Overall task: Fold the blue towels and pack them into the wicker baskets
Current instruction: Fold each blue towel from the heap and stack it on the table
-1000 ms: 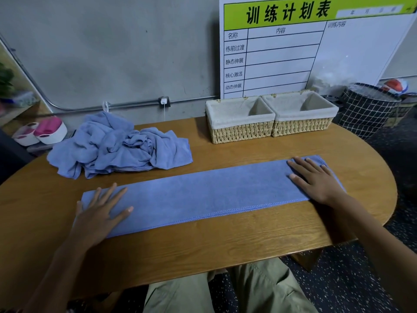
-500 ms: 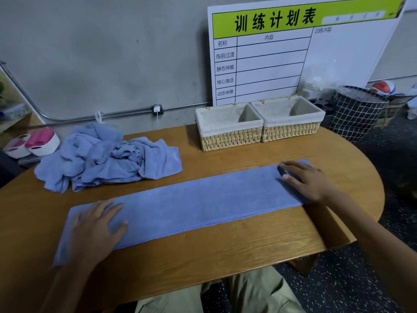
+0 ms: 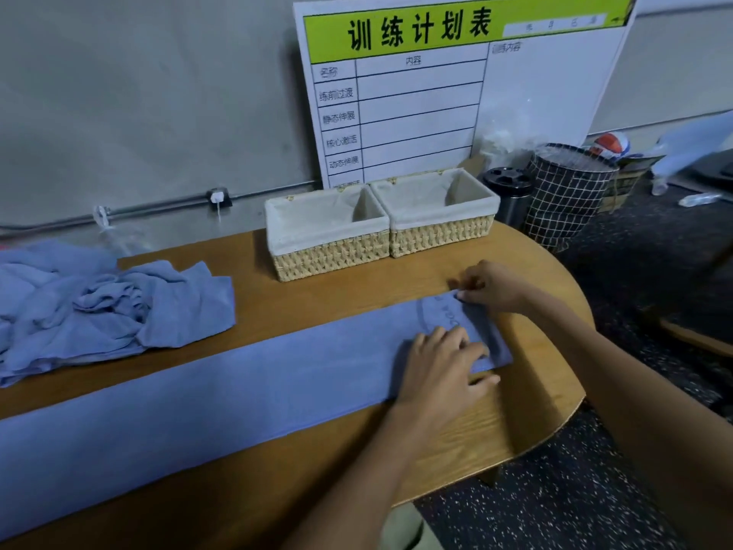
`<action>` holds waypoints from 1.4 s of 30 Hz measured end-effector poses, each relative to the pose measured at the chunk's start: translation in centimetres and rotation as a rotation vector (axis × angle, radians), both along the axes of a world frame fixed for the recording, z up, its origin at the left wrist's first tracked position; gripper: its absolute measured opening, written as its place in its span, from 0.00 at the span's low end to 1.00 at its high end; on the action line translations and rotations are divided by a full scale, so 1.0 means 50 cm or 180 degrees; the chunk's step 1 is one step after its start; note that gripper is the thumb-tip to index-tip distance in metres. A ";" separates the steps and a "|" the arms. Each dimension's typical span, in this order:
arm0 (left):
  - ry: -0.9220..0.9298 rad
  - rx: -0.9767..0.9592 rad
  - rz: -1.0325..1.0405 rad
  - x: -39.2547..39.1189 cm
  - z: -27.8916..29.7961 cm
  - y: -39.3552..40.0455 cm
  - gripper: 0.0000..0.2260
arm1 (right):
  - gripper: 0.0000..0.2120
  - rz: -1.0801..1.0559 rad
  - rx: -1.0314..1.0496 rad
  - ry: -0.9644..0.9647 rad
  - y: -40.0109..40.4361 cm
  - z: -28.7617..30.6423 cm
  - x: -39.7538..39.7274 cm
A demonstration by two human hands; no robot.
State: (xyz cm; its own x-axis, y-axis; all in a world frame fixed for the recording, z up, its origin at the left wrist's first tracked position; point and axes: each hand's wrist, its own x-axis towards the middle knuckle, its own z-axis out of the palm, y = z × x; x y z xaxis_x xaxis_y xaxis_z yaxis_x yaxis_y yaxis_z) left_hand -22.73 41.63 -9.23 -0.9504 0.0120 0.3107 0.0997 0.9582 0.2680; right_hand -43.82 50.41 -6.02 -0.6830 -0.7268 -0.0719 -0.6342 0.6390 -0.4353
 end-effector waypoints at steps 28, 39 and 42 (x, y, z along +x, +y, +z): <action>0.0163 0.2030 0.0443 -0.054 0.052 -0.030 0.11 | 0.07 -0.0221 -0.1708 -0.2377 -0.009 0.025 -0.001; 0.0154 0.3427 0.0872 0.012 0.052 -0.075 0.11 | 0.11 -0.0299 -0.2291 -0.3550 -0.035 0.022 0.020; 0.0012 0.3977 0.0995 0.030 0.058 -0.097 0.07 | 0.12 0.0049 -0.2169 -0.3575 -0.050 0.035 0.033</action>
State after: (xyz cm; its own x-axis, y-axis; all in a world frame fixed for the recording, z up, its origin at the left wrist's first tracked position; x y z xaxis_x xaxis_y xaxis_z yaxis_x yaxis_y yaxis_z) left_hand -21.22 36.75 -6.31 -0.8592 -0.5094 -0.0474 -0.0795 0.0414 0.9960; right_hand -42.15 47.91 -4.27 -0.4829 -0.8501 -0.2100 0.2775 0.0788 -0.9575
